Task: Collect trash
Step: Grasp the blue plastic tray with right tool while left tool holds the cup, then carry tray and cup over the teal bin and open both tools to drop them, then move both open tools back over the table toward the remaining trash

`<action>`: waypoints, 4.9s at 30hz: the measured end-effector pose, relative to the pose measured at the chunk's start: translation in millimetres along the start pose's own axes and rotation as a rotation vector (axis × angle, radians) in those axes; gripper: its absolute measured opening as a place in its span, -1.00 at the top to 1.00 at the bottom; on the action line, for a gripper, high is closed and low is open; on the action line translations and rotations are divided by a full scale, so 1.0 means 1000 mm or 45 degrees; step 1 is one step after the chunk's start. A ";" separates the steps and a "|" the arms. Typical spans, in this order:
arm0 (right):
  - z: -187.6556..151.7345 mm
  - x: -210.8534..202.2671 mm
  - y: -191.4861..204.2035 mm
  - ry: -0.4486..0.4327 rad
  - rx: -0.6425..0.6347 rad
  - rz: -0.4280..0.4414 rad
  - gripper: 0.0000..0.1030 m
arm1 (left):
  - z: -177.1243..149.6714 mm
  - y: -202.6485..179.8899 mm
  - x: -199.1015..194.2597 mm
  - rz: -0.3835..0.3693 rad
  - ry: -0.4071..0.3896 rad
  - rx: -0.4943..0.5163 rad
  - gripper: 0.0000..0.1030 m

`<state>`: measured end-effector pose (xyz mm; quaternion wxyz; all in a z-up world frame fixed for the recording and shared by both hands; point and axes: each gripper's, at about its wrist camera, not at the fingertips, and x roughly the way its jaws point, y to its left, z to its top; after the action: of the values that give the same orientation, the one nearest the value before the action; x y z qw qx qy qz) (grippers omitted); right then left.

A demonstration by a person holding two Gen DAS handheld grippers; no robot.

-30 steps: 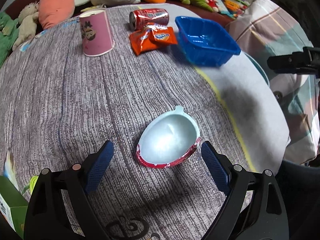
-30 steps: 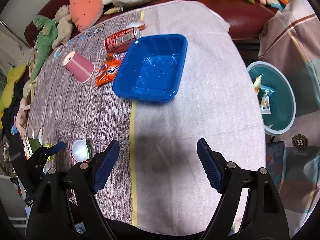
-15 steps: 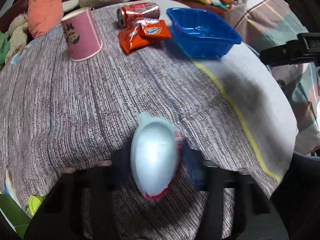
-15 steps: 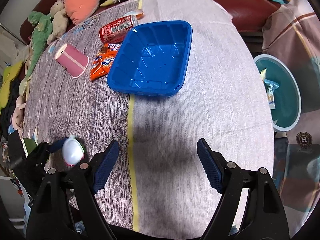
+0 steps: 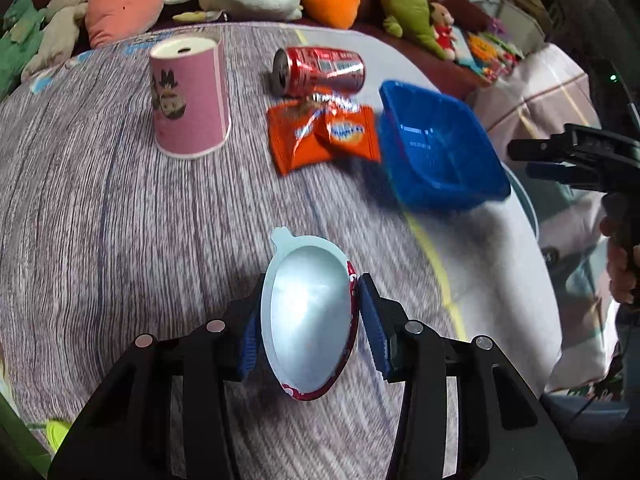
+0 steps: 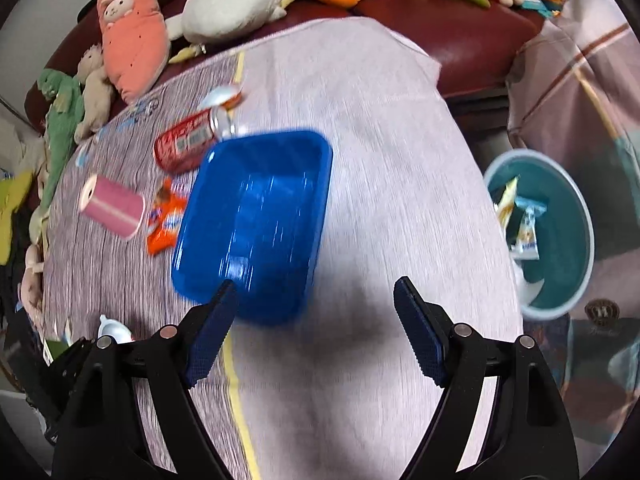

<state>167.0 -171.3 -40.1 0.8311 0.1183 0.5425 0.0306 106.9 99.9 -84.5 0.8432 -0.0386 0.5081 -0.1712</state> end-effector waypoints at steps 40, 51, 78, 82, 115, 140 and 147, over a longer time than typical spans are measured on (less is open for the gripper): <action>0.010 -0.091 -0.240 -0.364 0.314 -0.187 0.81 | 0.088 -0.233 0.054 -0.233 0.046 0.302 0.12; 0.004 -0.075 -0.307 -0.361 0.401 -0.256 0.37 | 0.097 -0.301 0.097 -0.232 0.133 0.394 0.12; -0.018 -0.070 -0.349 -0.320 0.502 -0.207 -0.35 | 0.102 -0.381 0.177 -0.264 0.273 0.509 0.12; -0.021 -0.074 -0.358 -0.320 0.525 -0.223 -0.36 | 0.101 -0.398 0.189 -0.315 0.288 0.498 0.11; -0.015 -0.076 -0.319 -0.247 0.436 -0.250 -0.47 | 0.103 -0.344 0.156 -0.283 0.217 0.350 -0.65; 0.008 -0.069 -0.100 -0.169 -0.024 -0.177 -0.49 | 0.085 -0.128 0.036 -0.085 -0.021 0.010 -0.71; 0.022 -0.049 -0.038 -0.105 -0.192 -0.180 -0.49 | 0.073 -0.053 0.006 0.017 -0.095 -0.127 -0.72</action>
<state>164.4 -220.5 3.9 0.8594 0.0181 0.5109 0.0076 159.9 40.8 -41.5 0.8598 -0.0835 0.4843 -0.1386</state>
